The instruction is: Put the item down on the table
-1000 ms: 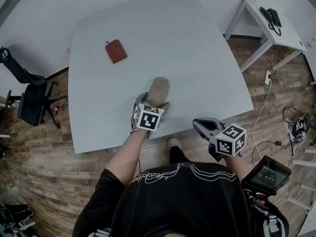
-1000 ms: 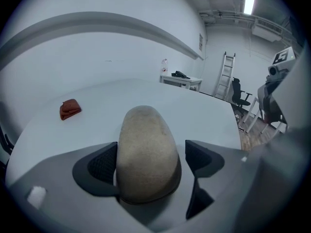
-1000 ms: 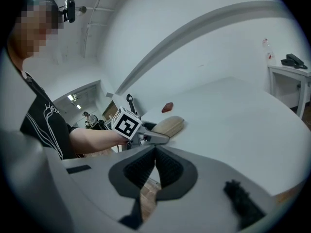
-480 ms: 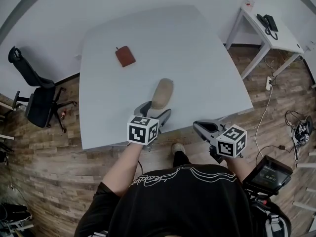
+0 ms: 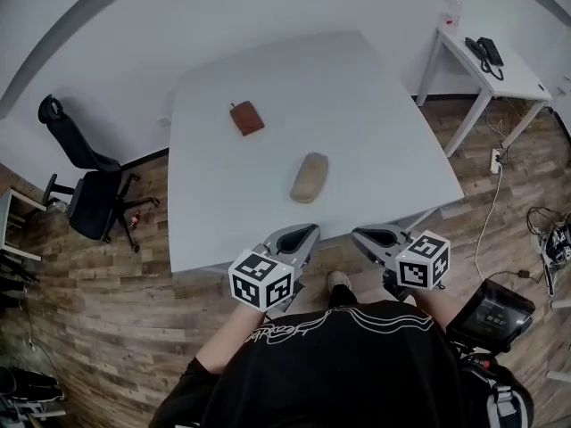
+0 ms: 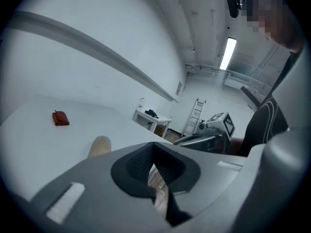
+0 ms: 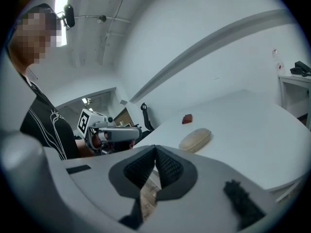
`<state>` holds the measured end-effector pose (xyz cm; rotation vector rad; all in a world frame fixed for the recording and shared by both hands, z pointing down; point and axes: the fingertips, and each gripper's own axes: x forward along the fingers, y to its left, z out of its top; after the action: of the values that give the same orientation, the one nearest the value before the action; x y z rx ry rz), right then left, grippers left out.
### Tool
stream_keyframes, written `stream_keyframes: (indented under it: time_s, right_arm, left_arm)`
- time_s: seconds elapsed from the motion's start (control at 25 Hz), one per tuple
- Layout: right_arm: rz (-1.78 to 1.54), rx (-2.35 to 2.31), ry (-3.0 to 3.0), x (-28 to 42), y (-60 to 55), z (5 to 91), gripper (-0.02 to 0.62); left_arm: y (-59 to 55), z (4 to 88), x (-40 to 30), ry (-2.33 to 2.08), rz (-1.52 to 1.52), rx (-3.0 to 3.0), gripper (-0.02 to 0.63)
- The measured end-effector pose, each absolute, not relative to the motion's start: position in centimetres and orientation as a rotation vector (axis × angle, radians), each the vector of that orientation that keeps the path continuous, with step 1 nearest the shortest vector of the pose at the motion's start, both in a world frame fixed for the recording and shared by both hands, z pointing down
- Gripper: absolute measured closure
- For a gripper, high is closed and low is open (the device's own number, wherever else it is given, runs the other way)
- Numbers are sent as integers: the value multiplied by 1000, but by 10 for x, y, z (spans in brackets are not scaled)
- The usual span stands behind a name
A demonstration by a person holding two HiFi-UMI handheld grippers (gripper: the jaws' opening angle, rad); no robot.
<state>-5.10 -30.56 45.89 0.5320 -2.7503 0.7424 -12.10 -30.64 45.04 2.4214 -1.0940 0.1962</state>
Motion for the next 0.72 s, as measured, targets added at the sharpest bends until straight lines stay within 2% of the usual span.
stream_keyframes:
  time_s: [0.72]
  right_arm:
    - [696, 475, -2760, -68, -302, 447, 588]
  left_arm:
    - [-282, 450, -103, -941, 237, 2455, 603]
